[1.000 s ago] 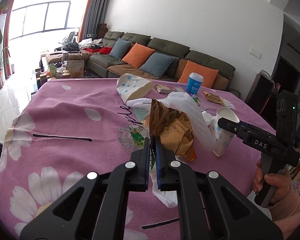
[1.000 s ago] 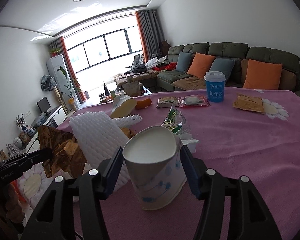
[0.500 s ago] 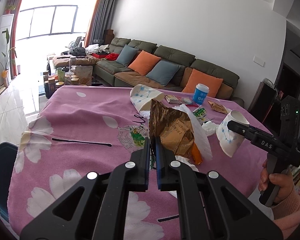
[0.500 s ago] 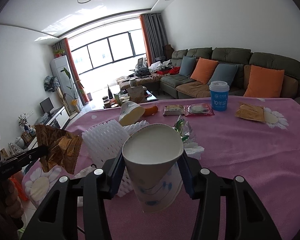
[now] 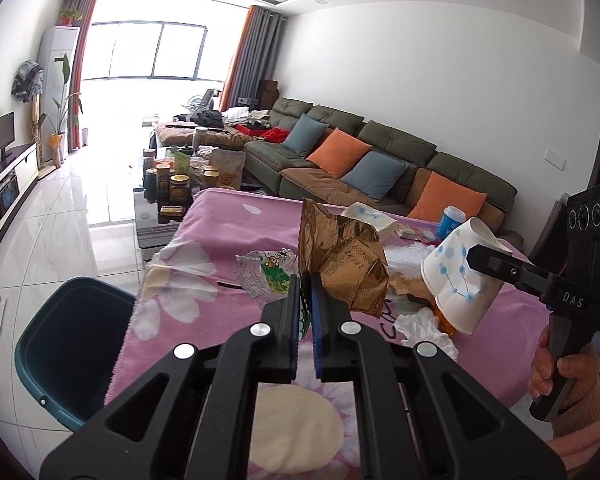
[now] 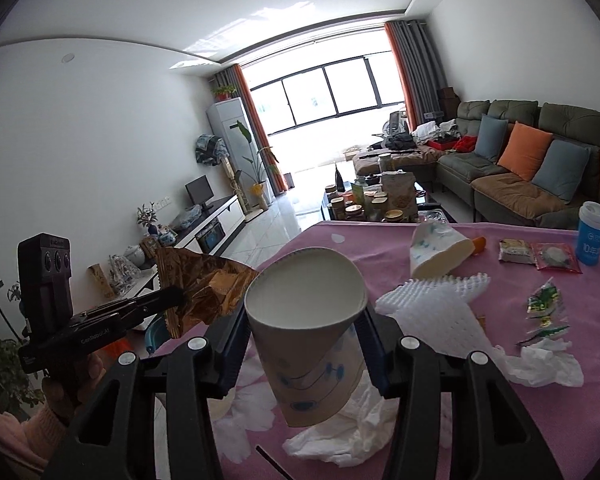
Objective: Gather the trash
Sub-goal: 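Carry the paper bag in the left tool while the right tool carries the cup toward the teal bin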
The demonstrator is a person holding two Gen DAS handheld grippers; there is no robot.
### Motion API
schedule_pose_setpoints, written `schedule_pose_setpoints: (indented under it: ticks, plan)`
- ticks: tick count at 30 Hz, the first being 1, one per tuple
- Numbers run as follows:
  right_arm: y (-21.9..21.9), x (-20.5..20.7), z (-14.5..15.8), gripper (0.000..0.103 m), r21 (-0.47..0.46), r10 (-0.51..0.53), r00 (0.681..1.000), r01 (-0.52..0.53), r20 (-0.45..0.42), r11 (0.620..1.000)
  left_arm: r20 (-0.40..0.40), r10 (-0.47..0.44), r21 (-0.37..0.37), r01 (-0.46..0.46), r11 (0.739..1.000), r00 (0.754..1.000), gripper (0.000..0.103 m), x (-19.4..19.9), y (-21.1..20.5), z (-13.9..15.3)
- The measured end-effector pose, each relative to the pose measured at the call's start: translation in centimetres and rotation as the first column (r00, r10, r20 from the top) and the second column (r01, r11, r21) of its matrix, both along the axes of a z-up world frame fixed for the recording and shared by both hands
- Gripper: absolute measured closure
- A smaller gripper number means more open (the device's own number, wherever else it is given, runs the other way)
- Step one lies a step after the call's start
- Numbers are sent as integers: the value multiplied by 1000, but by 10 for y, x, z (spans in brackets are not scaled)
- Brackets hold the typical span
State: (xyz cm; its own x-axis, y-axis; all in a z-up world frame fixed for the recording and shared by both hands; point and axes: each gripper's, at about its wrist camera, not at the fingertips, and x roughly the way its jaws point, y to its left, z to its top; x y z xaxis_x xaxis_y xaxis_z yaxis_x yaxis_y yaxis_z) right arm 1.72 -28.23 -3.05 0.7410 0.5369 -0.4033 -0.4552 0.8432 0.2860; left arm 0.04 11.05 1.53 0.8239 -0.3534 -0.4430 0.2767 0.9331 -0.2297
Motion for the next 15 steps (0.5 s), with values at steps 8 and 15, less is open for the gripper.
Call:
schedule_pose_setpoints:
  ticks: [8,15]
  plan:
    - [50,25,-3,55,-8,108,994,-109,-12,994,-30,41,-46,-43,998,999,97,-6,45,-8]
    - [37,26,-13,55,-7,49,997,-50,-53,999,-64,-79,2,79,997,995,94,2,5,-31]
